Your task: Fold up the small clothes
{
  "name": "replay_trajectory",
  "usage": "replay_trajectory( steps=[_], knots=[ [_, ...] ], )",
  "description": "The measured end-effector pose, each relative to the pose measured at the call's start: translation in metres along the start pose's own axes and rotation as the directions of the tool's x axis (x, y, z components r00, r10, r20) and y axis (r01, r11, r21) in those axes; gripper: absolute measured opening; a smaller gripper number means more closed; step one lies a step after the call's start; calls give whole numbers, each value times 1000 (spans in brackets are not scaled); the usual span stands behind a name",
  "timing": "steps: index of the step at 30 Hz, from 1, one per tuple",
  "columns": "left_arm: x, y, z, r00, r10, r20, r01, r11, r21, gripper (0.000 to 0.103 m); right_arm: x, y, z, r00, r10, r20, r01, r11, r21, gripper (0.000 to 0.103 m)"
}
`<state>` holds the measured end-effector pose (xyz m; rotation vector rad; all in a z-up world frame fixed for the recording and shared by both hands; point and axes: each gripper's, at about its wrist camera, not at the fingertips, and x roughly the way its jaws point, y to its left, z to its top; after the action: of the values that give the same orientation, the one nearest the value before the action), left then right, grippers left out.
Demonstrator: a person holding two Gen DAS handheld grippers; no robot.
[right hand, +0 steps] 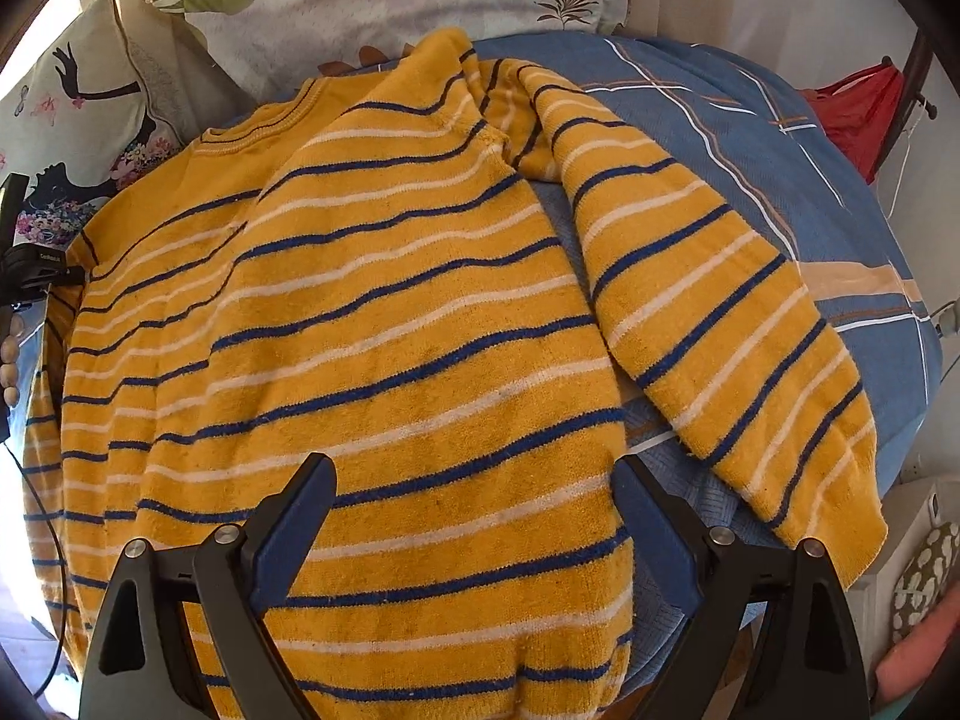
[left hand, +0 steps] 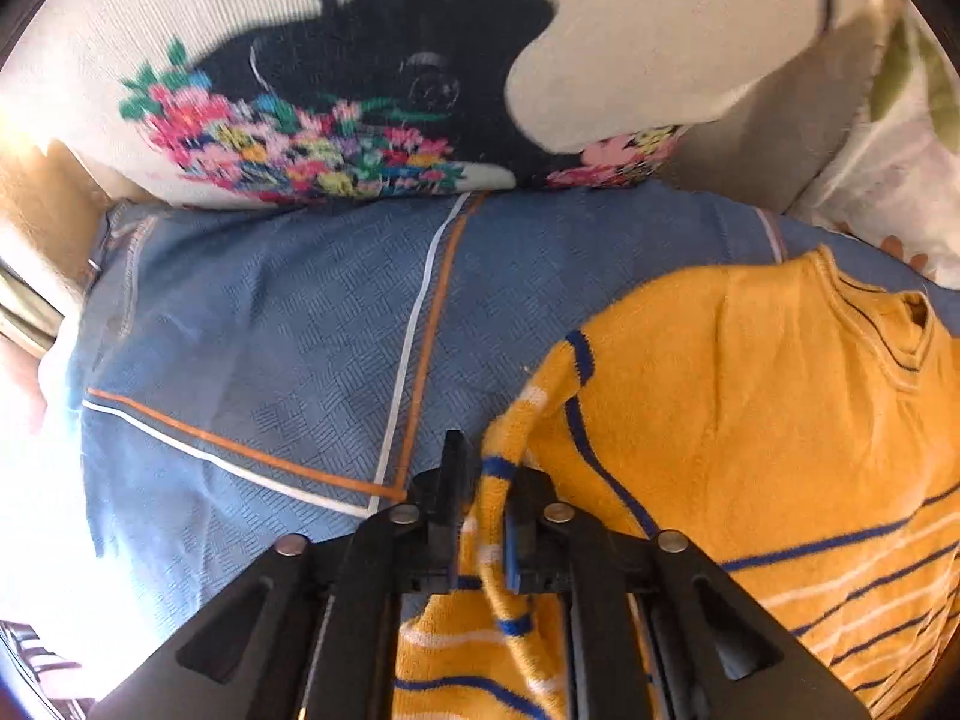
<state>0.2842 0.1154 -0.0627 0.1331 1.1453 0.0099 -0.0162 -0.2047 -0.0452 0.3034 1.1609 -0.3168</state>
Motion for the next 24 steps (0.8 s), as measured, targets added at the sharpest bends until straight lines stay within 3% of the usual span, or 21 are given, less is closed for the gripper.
replay_trajectory(
  steps=[7, 12, 17, 20, 24],
  knots=[
    [-38, -12, -23, 998, 28, 50, -29, 999, 32, 42, 4, -11, 3, 1000, 14, -4, -14, 1000, 24, 95],
    [-66, -32, -45, 997, 31, 78, -35, 998, 55, 45, 4, -14, 3, 999, 36, -4, -36, 999, 10, 95],
    [-89, -55, -72, 998, -21, 60, 17, 998, 54, 47, -4, -29, 5, 999, 47, 28, -47, 999, -7, 95],
    [-105, -72, -87, 997, -55, 55, 53, 998, 44, 48, -18, -51, 7, 995, 46, 84, -47, 999, 3, 95],
    [-122, -91, -113, 992, -111, 54, 110, 994, 12, 58, -38, -100, 9, 985, 2, 174, -12, 998, 58, 95]
  ],
)
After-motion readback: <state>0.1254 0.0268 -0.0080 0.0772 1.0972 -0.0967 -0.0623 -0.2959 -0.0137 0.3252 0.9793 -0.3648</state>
